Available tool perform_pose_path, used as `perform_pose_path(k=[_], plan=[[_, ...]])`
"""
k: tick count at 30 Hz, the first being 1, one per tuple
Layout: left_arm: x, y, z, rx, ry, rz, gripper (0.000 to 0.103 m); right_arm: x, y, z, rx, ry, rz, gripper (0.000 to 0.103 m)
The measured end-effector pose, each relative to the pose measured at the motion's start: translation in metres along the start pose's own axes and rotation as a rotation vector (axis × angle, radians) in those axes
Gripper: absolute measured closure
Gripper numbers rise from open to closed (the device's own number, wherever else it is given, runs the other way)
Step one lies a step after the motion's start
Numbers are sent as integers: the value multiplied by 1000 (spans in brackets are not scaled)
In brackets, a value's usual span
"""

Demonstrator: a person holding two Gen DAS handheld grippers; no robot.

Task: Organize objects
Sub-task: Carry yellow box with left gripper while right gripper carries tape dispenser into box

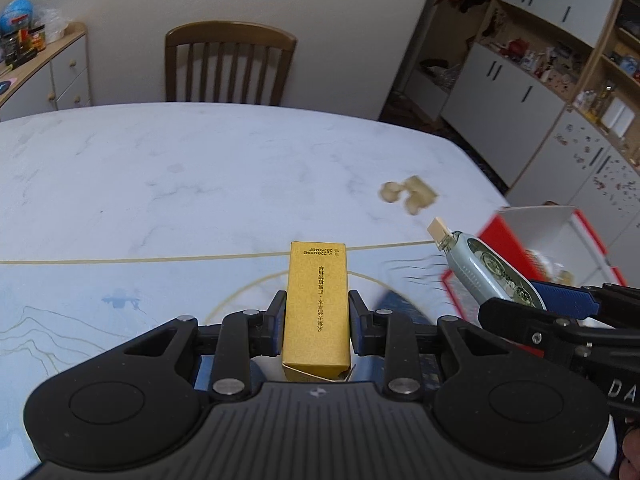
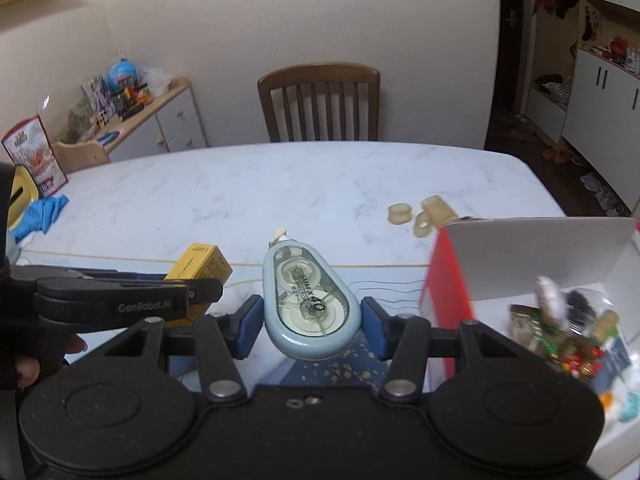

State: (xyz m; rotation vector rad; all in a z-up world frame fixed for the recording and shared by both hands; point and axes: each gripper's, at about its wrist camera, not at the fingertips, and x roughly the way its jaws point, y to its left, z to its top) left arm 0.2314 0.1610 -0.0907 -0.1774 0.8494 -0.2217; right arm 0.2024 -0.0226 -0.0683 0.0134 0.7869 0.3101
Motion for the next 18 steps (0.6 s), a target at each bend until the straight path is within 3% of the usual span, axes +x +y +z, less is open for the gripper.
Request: perform_pose_path(k=[10, 18], plan=[[-30, -51, -6, 30, -10, -66, 73, -57, -30, -11, 37, -64, 7, 52], [-31, -108, -10, 87, -3, -99, 73, -90, -84, -26, 89, -93, -26, 52]])
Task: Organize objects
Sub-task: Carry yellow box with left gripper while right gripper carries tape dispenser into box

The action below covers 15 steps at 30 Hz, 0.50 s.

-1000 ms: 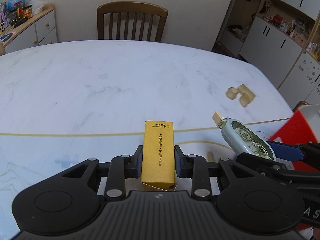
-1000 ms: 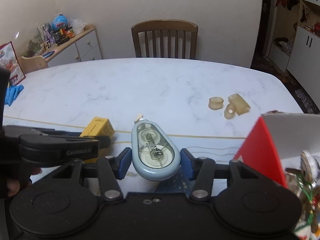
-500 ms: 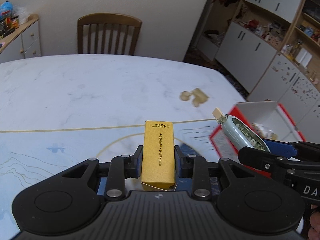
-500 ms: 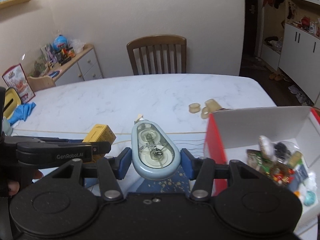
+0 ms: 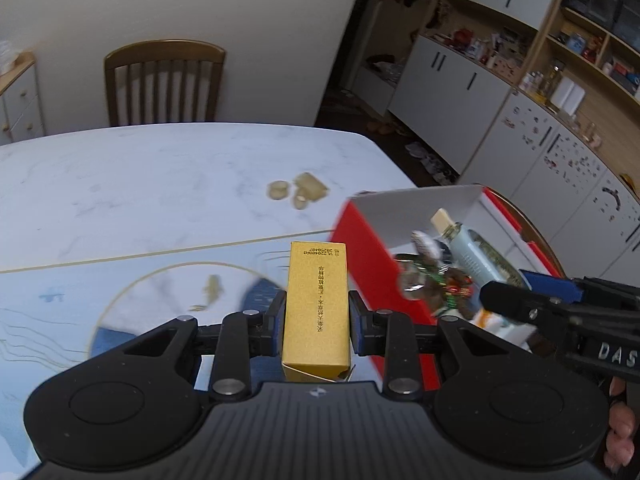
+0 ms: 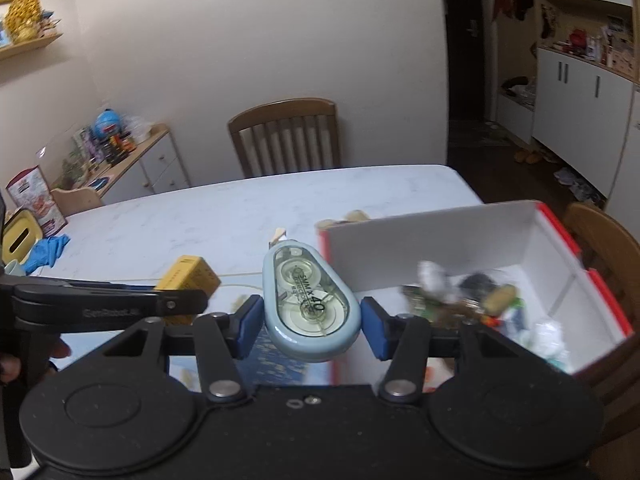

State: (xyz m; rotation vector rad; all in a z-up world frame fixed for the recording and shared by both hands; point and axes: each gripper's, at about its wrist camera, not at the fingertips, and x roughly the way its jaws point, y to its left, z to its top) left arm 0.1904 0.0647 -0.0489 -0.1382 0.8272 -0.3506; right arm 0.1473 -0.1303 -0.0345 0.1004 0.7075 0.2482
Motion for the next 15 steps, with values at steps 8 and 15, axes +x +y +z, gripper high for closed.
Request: perform_pose_path(k=[8, 15], plan=[[26, -52, 2, 37, 25, -3, 73, -21, -84, 0, 66, -37, -103, 51], [54, -107, 13, 78, 36, -28, 73, -21, -142, -5, 86, -36, -168, 51]])
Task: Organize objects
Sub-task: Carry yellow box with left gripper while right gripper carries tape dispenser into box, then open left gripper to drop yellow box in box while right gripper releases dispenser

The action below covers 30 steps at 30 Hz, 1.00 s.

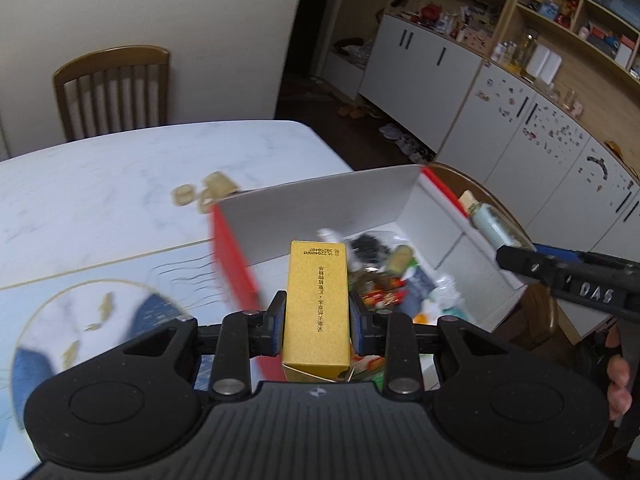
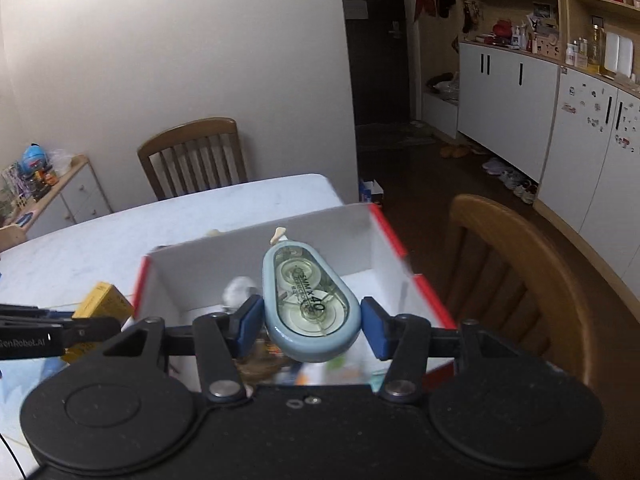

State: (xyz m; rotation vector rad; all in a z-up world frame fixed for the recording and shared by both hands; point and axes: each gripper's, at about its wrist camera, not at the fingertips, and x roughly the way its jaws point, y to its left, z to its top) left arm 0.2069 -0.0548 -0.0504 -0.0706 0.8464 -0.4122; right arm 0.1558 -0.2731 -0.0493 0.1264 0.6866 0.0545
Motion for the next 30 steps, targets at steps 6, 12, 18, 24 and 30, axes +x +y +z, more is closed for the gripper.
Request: perform_pose_path(k=[6, 12, 18, 24, 30], plan=[[41, -32, 15, 7, 40, -3, 73, 12, -24, -4, -21, 21, 5, 51], [78, -54, 17, 46, 97, 5, 73, 29, -33, -7, -79, 59, 50, 52], [107, -57, 14, 56, 152, 44, 73, 57, -28, -11, -145, 106, 68, 52], [123, -62, 12, 79, 185, 71, 73, 75, -23, -12, -186, 143, 90, 52], [131, -54, 14, 42, 213, 50, 73, 86, -23, -15, -222, 177, 107, 51]])
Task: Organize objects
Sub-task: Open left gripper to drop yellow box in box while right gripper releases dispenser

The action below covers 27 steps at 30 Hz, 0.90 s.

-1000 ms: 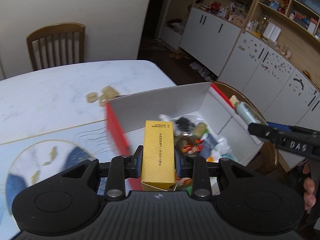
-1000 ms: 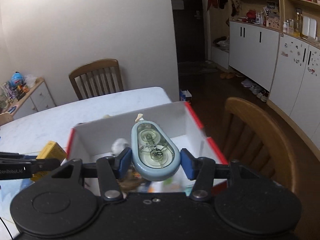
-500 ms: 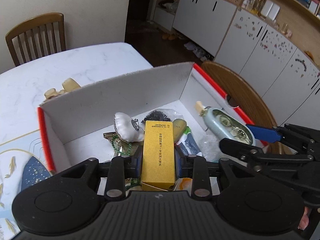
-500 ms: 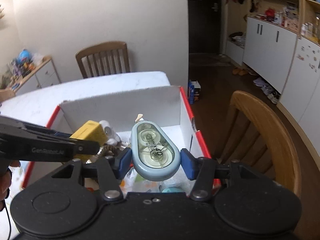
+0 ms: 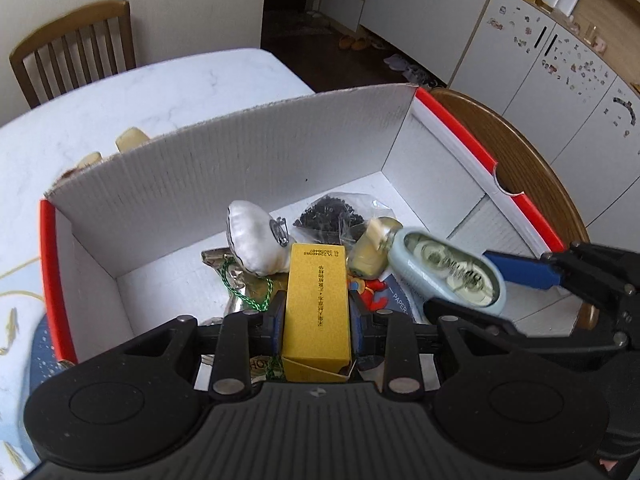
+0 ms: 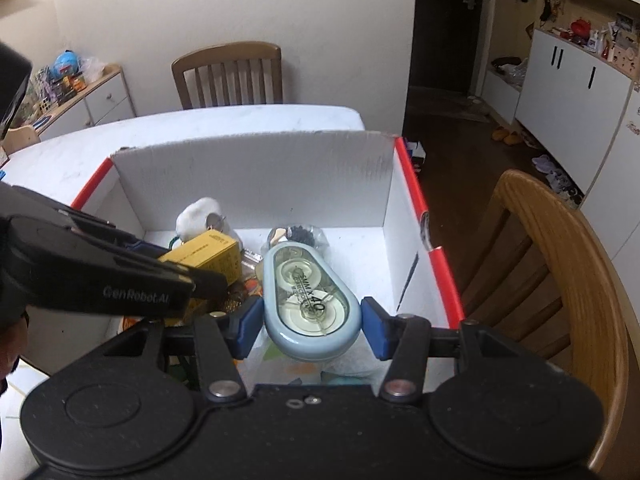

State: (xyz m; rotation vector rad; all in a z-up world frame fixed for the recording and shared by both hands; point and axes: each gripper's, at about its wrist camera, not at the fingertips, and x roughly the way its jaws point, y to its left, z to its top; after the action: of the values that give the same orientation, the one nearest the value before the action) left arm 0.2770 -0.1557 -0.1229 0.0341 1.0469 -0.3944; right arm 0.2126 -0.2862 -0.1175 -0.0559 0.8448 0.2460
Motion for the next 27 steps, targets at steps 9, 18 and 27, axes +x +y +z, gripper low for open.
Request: perform_pose_path(k=[9, 18, 27], plan=[[7, 4, 2, -25, 19, -27, 73, 8, -1, -1, -43, 49, 42, 51], [-2, 3, -4, -21, -6, -37, 69, 1, -4, -2, -51, 28, 58, 48], [-43, -1, -12, 14, -116, -42, 50, -22, -11, 2, -3, -28, 63, 42]])
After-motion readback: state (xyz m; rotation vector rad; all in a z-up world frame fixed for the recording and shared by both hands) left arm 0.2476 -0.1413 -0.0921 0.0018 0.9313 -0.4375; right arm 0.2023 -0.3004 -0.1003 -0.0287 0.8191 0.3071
